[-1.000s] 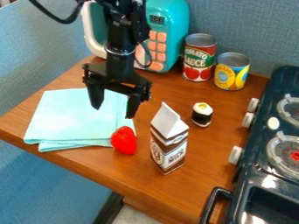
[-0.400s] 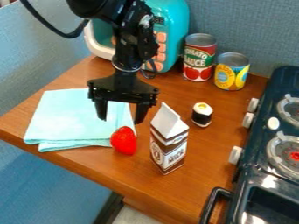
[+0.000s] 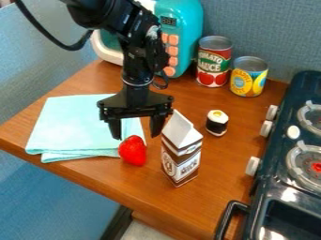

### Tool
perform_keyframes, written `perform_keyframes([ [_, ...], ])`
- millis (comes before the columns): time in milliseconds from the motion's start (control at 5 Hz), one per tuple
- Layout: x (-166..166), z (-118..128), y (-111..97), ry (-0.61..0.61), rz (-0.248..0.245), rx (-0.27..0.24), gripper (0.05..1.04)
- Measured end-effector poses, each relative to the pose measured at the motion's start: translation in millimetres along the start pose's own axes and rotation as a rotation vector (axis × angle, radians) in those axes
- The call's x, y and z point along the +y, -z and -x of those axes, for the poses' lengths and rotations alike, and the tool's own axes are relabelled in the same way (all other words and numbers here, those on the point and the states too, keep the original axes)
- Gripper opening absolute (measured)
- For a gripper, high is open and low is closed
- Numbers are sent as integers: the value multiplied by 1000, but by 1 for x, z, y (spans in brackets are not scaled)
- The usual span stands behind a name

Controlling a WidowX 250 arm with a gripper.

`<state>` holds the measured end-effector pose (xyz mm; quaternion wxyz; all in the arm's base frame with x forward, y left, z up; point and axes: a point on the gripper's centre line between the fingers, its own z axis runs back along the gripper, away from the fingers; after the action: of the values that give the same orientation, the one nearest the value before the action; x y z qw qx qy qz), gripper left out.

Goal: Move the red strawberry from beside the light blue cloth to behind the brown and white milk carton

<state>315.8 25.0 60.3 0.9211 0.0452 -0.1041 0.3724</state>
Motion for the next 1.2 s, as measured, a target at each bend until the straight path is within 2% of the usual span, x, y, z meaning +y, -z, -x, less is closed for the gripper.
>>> perform_keyframes([
  [200, -3, 2, 5, -104, 5, 2, 1001],
  [600, -1, 7, 21, -198, -61, 60, 1001],
  [800, -6, 11, 29, -226, -59, 99, 1001],
  [1000, -5, 11, 32, -239, -86, 105, 1001],
  [1200, 0, 11, 33, -234, -119, 101, 937],
])
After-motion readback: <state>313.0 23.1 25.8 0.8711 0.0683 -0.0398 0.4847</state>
